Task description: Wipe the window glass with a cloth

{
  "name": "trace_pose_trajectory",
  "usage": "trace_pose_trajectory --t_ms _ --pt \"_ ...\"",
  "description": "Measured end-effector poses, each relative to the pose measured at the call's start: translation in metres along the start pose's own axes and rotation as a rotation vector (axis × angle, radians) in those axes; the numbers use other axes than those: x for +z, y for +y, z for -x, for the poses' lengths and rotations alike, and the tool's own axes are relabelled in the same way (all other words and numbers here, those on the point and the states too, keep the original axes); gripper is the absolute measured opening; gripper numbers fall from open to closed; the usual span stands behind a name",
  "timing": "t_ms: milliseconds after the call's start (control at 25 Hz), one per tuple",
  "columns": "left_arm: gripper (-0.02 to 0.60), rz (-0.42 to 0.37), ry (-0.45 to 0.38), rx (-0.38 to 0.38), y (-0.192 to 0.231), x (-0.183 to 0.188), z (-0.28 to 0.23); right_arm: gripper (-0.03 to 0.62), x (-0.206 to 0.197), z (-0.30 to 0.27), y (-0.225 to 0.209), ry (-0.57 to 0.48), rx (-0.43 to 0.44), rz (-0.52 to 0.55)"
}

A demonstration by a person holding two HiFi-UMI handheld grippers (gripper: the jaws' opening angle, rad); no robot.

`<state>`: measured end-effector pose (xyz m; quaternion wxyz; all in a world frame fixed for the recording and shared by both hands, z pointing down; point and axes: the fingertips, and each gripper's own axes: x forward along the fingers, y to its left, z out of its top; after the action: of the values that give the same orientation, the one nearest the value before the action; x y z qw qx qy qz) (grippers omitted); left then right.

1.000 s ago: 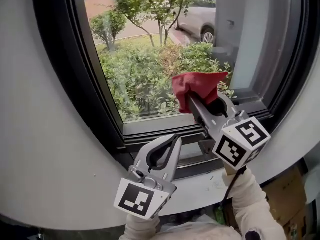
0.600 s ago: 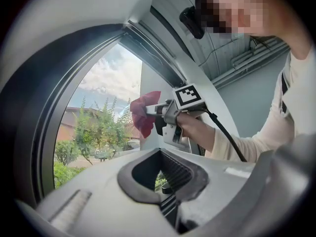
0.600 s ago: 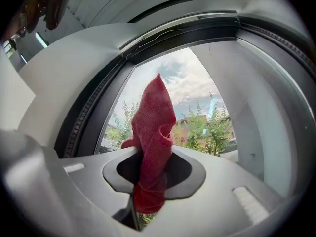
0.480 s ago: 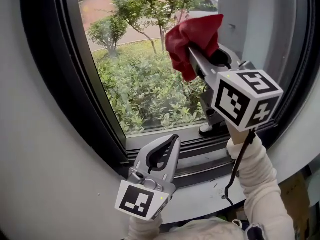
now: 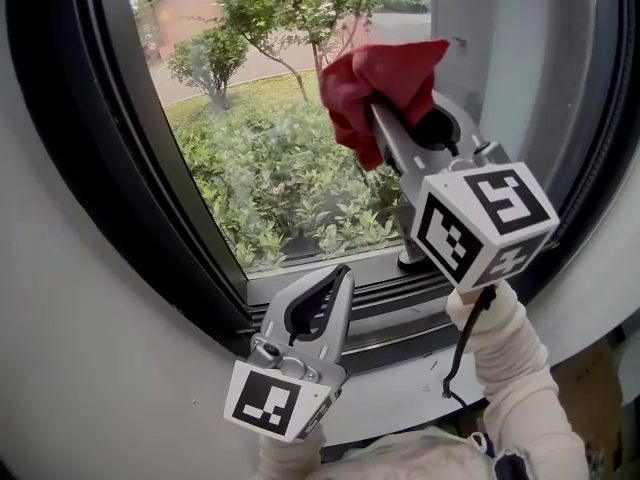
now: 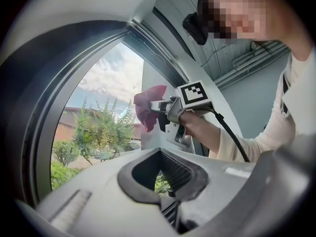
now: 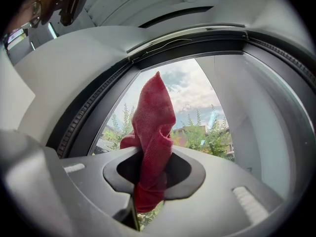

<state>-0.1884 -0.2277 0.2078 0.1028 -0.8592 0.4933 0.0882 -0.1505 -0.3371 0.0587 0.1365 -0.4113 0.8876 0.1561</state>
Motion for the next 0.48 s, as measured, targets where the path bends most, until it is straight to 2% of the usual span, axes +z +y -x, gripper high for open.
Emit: trace_pose_trajectory --t_ms 240,480 --pt "0.0 0.002 0.003 0.009 -0.004 -0.005 -0.004 0.115 -0.008 0.003 -0.004 0.024 0.007 0.045" --pt "0.0 0.0 0.003 -0.004 -0.023 -0.011 -0.025 0.115 -0.013 0.015 -0.041 0.048 0.003 0.049"
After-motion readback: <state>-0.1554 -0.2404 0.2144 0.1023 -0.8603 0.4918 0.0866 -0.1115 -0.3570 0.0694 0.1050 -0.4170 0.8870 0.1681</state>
